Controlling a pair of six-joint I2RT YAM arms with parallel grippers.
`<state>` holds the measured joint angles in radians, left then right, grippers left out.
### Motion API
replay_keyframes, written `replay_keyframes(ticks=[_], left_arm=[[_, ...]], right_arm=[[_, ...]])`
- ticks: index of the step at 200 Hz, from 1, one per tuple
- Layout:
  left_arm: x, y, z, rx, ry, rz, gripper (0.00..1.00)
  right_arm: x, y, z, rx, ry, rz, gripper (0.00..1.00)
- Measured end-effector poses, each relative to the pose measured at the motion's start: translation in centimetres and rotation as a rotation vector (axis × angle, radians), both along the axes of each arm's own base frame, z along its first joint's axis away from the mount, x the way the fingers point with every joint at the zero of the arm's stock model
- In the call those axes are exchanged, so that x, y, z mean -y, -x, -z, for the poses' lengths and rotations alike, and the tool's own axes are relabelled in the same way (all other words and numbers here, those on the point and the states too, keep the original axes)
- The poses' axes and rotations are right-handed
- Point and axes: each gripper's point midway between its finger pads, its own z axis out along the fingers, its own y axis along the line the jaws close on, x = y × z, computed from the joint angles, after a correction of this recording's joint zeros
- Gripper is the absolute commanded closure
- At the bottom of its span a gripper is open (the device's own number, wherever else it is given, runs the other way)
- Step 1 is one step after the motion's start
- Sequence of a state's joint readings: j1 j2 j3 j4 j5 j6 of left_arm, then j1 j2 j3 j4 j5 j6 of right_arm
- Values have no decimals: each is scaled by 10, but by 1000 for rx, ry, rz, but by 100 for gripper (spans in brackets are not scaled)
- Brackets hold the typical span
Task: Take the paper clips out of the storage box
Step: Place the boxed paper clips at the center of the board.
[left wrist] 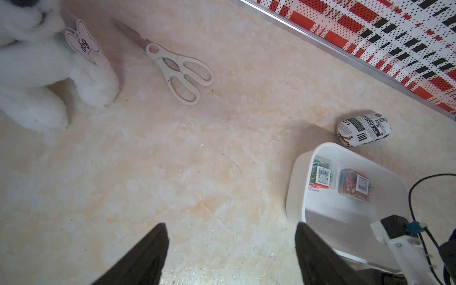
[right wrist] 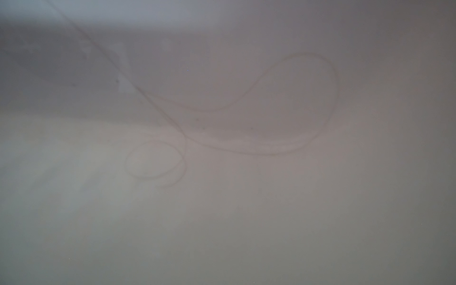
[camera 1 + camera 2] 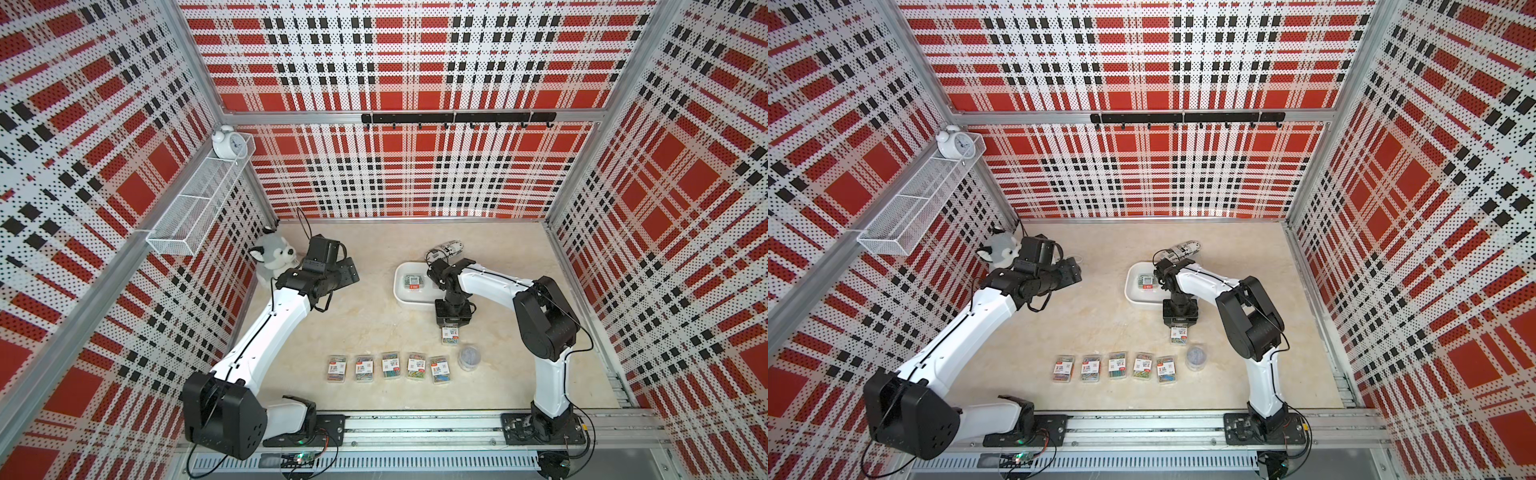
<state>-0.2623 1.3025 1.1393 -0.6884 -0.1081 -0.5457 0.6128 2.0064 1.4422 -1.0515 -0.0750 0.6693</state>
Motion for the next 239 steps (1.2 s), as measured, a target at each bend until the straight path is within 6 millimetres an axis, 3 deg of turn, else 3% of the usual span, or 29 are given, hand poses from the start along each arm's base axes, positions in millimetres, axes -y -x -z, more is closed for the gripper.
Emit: replay_keyframes(ticks=[41, 108, 175, 239], left_arm=[[0, 0, 1, -4, -1, 1, 16], [-10, 0, 6, -16, -7, -17, 16], [-16, 1, 11, -25, -10, -30, 15], [-18, 7, 7, -11, -7, -31, 15]], right_arm=[[-14, -8, -4, 13, -21, -14, 52], [-20, 3, 6, -33, -9, -34, 48], [-20, 4, 6, -37, -6, -35, 30], [-19, 6, 4, -45, 3, -38, 24]])
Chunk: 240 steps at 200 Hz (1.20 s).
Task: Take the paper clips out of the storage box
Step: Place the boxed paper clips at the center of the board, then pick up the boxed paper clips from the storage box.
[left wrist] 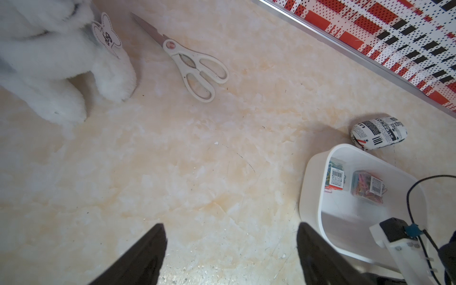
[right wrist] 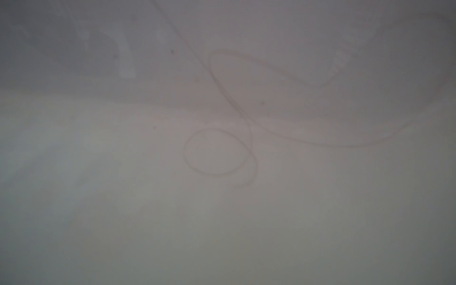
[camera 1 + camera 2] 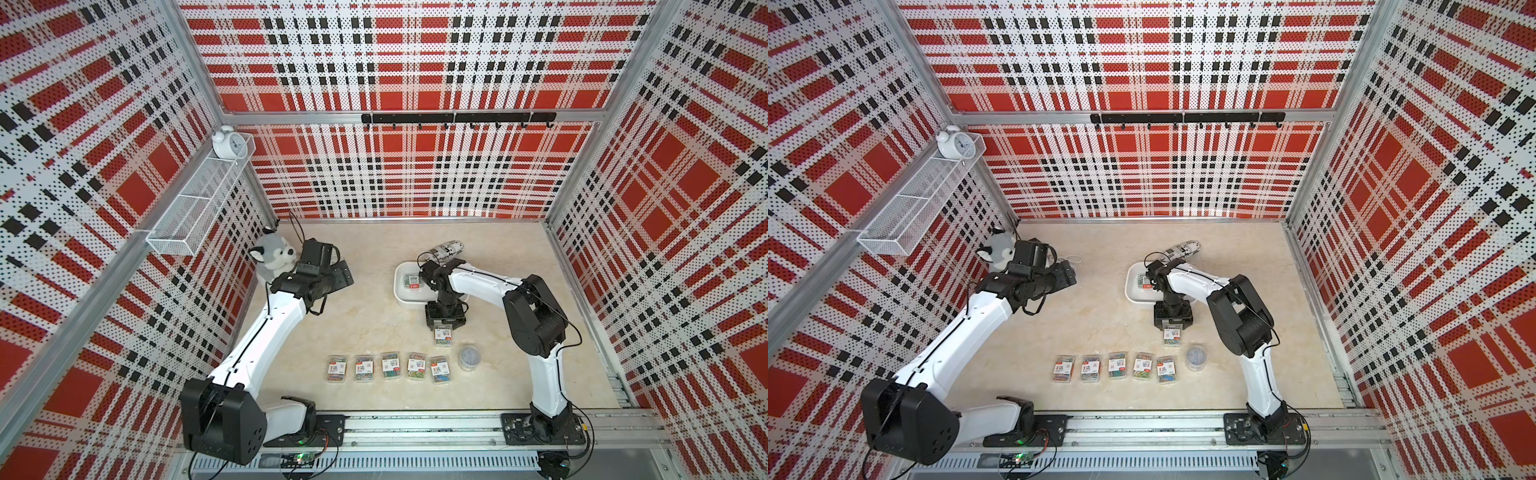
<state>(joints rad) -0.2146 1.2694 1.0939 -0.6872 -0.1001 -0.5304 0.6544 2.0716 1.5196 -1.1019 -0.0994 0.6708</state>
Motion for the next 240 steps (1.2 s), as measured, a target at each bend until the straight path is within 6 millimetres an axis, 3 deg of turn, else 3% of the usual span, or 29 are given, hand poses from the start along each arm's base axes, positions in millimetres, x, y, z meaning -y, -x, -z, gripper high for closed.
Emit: replay_keyframes(ticks=[25, 87, 127, 174, 195, 216, 240], left_arm=[[0, 1, -1, 4, 2, -1, 15], [1, 2, 3, -6, 8, -1, 14], [1, 2, 2, 0, 17, -10, 15], [4, 0, 0, 5, 25, -16, 15], [16, -6, -3, 9, 24, 2, 15], [35, -13, -6, 18, 28, 40, 15], [49, -17, -7, 22, 33, 66, 15]], right_arm=[[-2, -4, -7, 14, 0, -3, 18], [-5, -12, -33, 48, -6, -26, 16], [1, -17, -77, 94, -34, -34, 18], [23, -59, -162, 266, -112, 31, 21], [35, -79, -191, 346, -126, 52, 22], [36, -91, -203, 387, -131, 23, 23], [29, -109, -197, 400, -134, -63, 30]])
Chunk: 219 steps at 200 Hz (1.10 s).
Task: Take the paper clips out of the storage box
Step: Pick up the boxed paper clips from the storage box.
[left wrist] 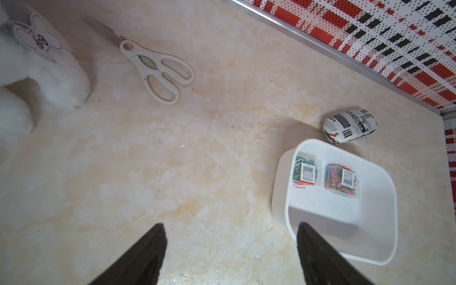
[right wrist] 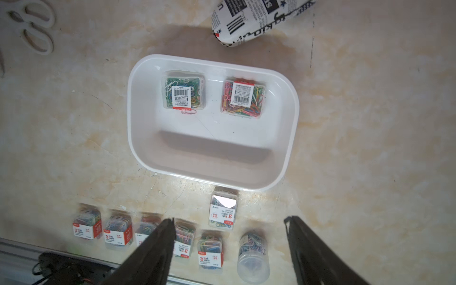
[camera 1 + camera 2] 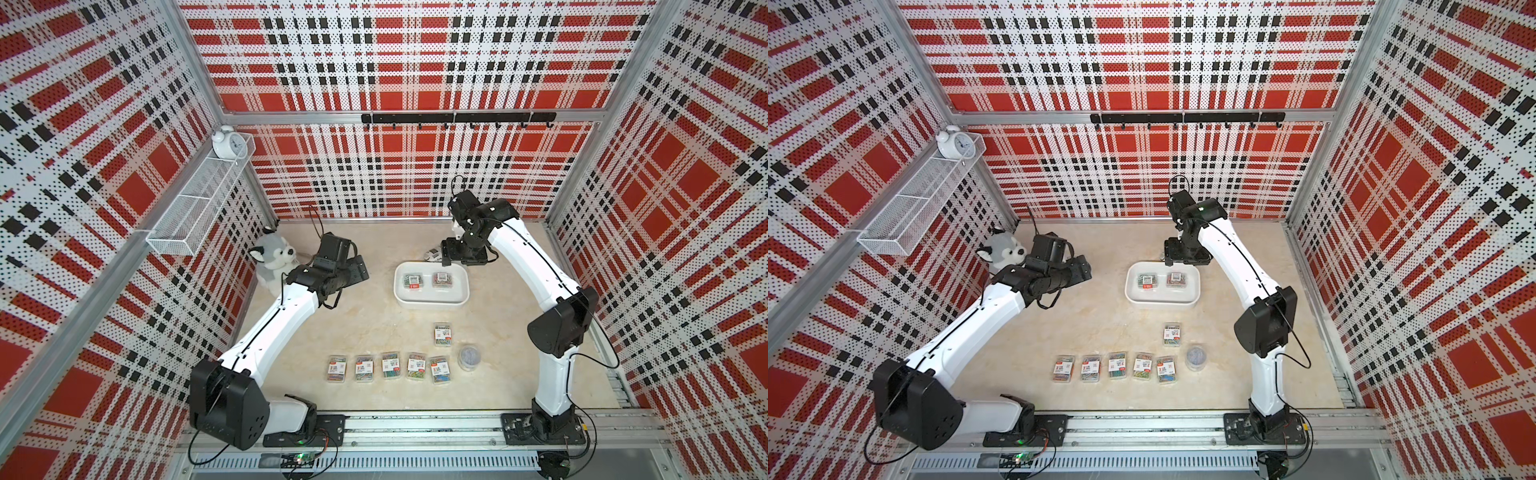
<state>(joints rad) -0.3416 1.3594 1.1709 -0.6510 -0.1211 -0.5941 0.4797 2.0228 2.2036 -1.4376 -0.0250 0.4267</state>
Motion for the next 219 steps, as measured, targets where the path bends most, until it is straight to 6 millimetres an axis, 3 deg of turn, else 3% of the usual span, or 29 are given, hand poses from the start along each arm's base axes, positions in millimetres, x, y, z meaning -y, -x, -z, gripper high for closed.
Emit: replay_keyframes(ticks=[51, 75, 99, 150, 219], left_arm=[[8, 0, 5, -13, 0, 11, 15], [9, -1, 5, -11, 1, 14, 16], [12, -4, 4, -7, 6, 20, 16], [14, -4, 4, -5, 10, 29, 16], [14, -5, 4, -2, 11, 34, 15]], right_arm=[[-5, -41, 23, 16, -35, -85, 32], [-4, -50, 31, 20, -27, -93, 32], [-7, -52, 44, 15, -17, -100, 30], [-1, -40, 93, -99, 32, 2, 17], [-7, -48, 126, -149, 46, 158, 11]])
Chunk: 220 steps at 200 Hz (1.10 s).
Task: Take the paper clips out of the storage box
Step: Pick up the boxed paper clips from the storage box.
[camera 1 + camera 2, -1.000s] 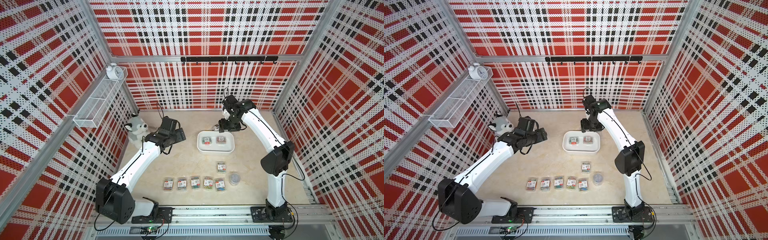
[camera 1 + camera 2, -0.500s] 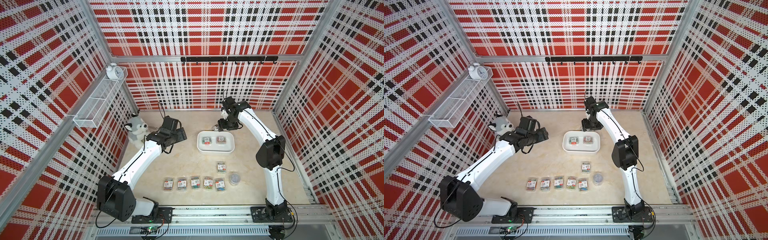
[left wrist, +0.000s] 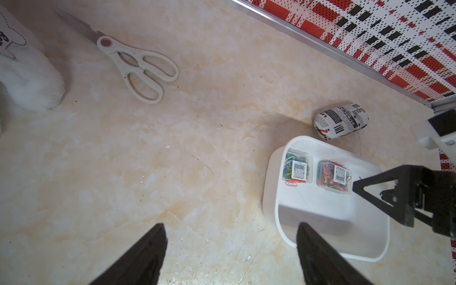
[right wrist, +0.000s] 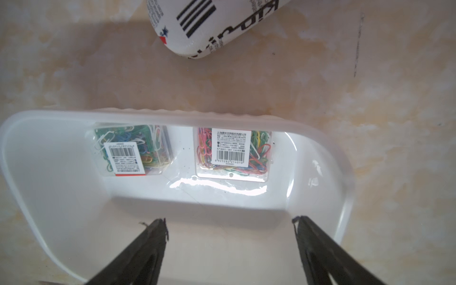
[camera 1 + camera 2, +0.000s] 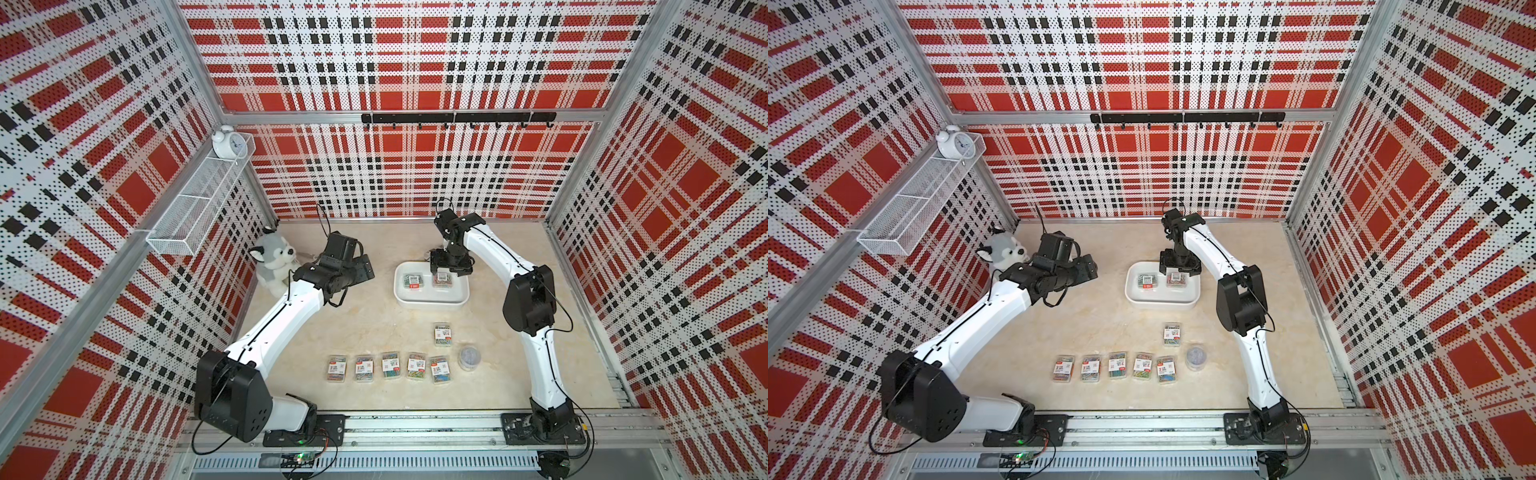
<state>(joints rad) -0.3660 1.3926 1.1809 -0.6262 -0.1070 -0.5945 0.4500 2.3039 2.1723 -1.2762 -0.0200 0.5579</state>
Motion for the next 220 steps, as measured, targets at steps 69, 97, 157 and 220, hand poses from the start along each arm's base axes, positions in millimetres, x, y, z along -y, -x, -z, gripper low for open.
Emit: replay_keyframes(ticks=[69, 97, 157, 220], left_arm=[[-7, 0, 3, -2, 2, -14, 15], [-9, 2, 5, -6, 2, -19, 15], [-10, 3, 4, -2, 3, -20, 15], [-10, 3, 3, 1, 5, -19, 15]], right_arm=[[2, -9, 39, -44, 65, 71, 10], [2, -14, 45, -41, 79, 78, 10], [3, -15, 51, -46, 88, 84, 16], [-1, -17, 58, -47, 93, 80, 19]])
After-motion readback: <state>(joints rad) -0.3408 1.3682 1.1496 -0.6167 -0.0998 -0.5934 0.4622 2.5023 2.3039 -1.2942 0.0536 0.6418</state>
